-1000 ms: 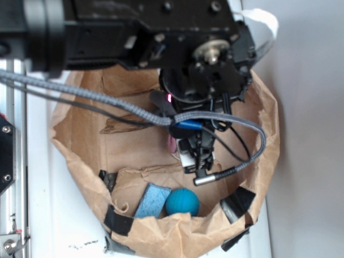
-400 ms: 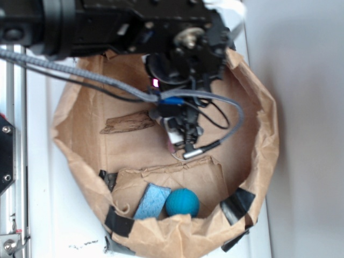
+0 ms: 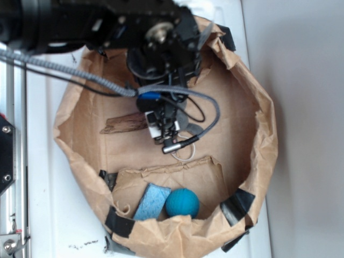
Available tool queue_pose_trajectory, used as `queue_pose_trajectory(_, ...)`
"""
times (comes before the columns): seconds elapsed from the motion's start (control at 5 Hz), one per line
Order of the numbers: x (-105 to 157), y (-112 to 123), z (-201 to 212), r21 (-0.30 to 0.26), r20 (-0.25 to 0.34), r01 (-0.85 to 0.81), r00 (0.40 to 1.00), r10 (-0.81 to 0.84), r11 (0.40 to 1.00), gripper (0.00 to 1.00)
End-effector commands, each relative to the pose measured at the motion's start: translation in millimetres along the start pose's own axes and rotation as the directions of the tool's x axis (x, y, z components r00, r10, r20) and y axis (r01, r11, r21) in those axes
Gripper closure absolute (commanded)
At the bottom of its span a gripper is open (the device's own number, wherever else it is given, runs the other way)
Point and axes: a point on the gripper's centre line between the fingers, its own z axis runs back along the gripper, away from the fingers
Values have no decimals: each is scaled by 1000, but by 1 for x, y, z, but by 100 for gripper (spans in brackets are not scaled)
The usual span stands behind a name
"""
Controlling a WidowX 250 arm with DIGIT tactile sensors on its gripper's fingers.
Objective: Grab the wood chip.
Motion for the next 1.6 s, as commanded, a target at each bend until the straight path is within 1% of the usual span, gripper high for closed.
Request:
queue_pose_trajectory(0.0,-1,-10,-16,64,38,37,998,-39,997,0)
queue_pose_trajectory(0.2,-10,-20,-42,148,52,77,995,-85,986,0)
queue_pose_trajectory(0.4,-14,-27,-52,176,50,84,994,-94,981,0)
queue_pose_trajectory(0.6,-14,-29,-49,171,68,83,993,-96,982,100)
queue_pose_trajectory(0.8,-11,-29,-38,148,93,96,990,-110,984,100)
queue_pose_trajectory(1.0,-7,-27,-23,112,113,104,987,-116,988,100)
queue_pose_trajectory(1.2,1,-26,8,44,130,128,983,-133,991,100)
queue_pose_trajectory(1.4,6,-30,50,-18,151,150,978,-146,988,100)
